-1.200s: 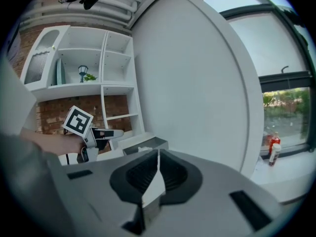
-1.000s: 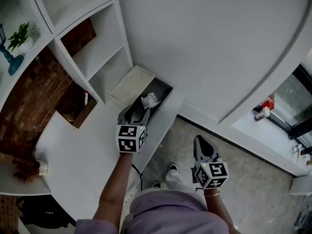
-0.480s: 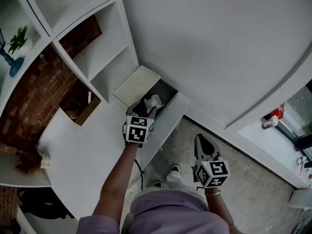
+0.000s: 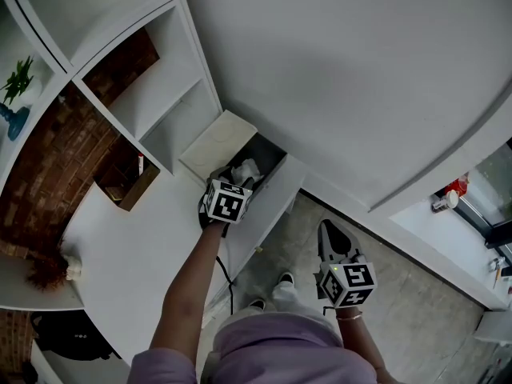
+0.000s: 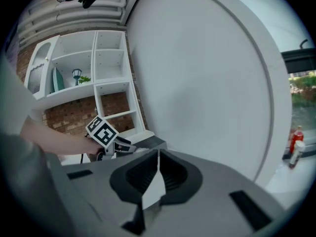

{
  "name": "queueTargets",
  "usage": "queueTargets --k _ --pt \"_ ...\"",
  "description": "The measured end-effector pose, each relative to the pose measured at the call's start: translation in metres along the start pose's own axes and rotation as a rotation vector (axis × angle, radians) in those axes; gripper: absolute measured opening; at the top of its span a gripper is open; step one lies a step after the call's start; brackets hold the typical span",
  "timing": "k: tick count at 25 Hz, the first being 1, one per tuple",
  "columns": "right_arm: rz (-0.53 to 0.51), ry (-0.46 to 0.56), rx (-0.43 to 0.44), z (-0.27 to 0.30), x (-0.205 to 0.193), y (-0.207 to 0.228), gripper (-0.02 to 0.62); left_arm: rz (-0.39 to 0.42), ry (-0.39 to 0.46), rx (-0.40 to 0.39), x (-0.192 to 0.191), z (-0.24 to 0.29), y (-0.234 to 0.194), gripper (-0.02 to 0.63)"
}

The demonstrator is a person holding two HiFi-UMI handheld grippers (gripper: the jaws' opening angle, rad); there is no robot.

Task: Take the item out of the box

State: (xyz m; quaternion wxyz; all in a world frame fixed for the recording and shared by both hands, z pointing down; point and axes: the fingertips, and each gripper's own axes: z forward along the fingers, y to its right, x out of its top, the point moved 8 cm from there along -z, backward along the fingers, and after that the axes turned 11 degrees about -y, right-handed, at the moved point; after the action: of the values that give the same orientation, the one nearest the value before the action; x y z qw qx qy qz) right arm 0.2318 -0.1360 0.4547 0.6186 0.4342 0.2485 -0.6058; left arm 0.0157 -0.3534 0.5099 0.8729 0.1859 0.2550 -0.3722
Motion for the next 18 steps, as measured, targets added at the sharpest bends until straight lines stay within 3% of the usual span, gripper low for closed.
queueTargets --k 11,18 --pt "0.021 -0.016 -0.003 0.007 0.0 0.018 0.005 0.153 -0.213 -0.008 0.007 0.045 0.001 0.263" --pt "0.039 -0.023 -0.002 0.01 -0.001 0.028 0.005 0.174 -0.312 -0.03 0.007 0.061 0.003 0.265"
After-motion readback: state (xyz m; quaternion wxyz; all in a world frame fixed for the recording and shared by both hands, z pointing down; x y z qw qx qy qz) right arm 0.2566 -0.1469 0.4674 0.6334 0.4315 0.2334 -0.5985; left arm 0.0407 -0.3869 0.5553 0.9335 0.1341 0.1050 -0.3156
